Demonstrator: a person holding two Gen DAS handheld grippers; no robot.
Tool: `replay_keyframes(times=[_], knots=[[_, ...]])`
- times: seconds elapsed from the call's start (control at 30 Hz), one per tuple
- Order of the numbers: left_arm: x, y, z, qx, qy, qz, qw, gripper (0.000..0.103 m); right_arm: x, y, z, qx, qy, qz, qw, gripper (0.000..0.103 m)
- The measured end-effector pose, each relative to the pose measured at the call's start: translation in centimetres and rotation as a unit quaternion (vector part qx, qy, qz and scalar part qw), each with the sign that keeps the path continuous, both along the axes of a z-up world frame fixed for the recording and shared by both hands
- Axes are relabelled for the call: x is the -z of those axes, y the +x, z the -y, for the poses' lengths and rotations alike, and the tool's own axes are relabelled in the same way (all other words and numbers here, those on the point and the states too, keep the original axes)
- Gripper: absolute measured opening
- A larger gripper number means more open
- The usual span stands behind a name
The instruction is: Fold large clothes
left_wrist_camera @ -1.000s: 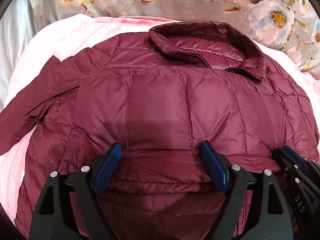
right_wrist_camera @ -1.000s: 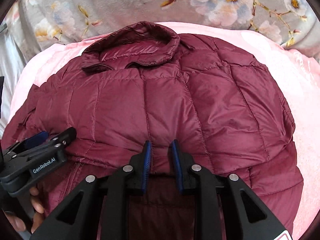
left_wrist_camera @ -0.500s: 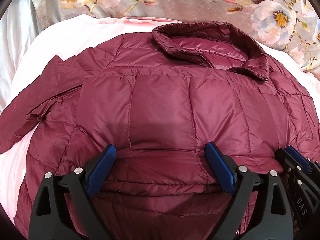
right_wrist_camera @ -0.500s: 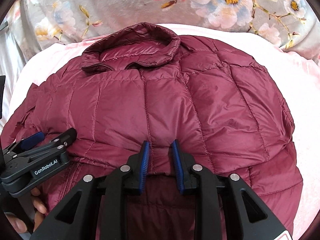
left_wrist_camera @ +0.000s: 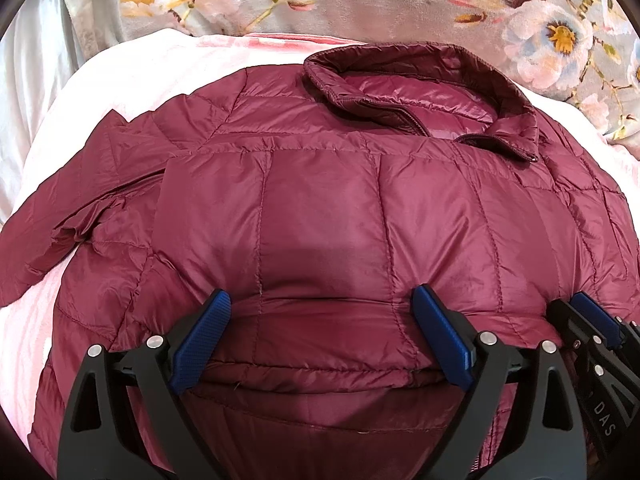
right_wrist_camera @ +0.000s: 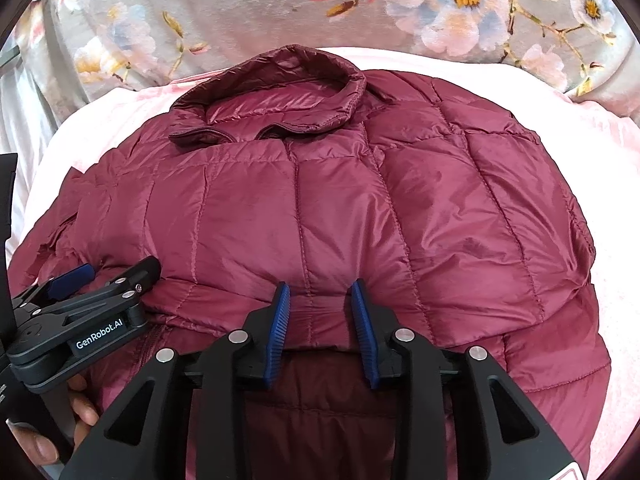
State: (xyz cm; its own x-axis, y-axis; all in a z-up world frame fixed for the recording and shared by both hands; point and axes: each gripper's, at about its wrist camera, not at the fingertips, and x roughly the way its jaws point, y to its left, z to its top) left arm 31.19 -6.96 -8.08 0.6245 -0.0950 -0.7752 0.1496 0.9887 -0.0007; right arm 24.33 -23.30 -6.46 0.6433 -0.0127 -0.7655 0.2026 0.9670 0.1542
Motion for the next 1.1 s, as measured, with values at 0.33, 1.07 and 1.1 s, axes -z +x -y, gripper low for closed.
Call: replay_keyframes(times=[0.33,1.07,1.1], knots=[[-3.0,-2.5,-6.7,-0.022,-0.072,-0.004,0.9972,0.093,-1.6,-1.6,0.2,0.017,0.002,0.013,1.000,0.051],[-0.4,-3.9,-47.8,-0.395,-0.195,-0.033,0.8969,0.006,-3.5,-11.1,-9.0,-0.043,-0.019,-0.005,0.999,0.066],[-0.7,-3.4,-47.1,-0.379,-0.202,-0.035,0.9023,0.000,-3.6,-11.4,-8.8,-0.041,-0.020,-0.005,0.999,0.066]])
